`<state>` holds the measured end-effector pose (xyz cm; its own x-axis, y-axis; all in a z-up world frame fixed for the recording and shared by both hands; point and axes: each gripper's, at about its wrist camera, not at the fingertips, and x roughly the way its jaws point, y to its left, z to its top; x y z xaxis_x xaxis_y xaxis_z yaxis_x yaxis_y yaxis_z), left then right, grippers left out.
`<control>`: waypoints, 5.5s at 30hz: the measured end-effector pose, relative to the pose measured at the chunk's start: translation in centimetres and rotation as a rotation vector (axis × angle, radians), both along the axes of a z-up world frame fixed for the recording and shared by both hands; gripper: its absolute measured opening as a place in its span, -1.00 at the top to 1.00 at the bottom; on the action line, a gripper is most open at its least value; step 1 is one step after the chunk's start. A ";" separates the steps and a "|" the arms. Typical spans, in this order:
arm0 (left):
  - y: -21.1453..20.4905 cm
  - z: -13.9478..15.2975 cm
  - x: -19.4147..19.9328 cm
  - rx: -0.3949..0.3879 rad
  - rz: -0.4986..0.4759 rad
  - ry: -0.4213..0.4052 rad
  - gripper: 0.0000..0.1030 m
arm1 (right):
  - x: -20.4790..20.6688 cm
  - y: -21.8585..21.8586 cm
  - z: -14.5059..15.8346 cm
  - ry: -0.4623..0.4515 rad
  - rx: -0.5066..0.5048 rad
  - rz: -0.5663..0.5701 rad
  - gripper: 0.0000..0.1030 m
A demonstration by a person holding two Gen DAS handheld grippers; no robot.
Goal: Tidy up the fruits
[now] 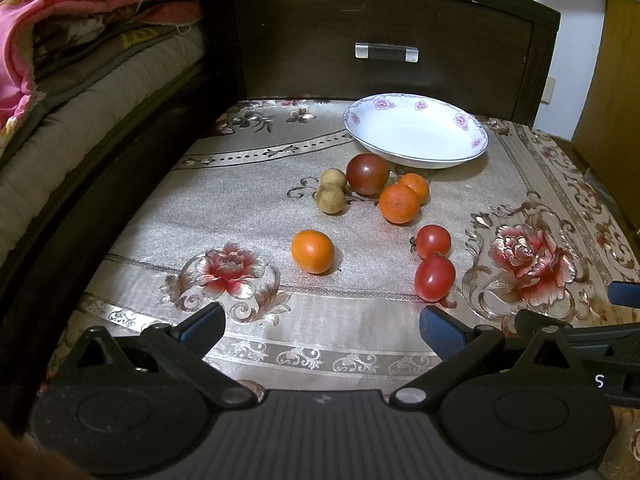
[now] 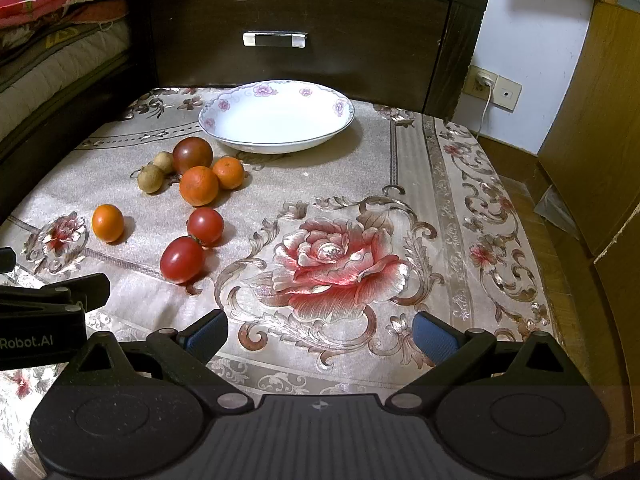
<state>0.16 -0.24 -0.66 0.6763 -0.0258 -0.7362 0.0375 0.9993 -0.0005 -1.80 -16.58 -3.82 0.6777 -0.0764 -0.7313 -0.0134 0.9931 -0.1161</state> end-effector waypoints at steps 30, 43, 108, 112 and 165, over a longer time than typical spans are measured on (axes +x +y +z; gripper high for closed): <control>0.4 0.5 0.0 0.002 0.001 -0.009 -1.00 | 0.1 0.6 -0.2 0.011 0.001 0.009 -0.79; 1.5 1.1 0.5 0.042 -0.003 -0.069 -1.00 | 1.6 1.4 -0.1 0.005 0.053 0.112 -0.57; -1.5 0.7 8.8 -0.089 -0.187 0.042 0.26 | 7.6 -0.1 1.7 0.091 0.263 0.250 0.50; -2.5 1.6 10.6 -0.097 -0.214 0.023 0.26 | 8.9 -0.5 2.6 0.058 0.252 0.239 0.50; -4.8 -0.1 19.9 -0.062 -0.193 -0.008 0.19 | 19.5 -1.6 1.6 0.002 0.136 0.252 0.41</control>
<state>20.06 -5.08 -0.79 0.6604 -0.2003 -0.7238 0.2284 0.9717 -0.0605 17.71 -18.22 -2.21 0.6612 0.1933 -0.7248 -0.2619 0.9649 0.0184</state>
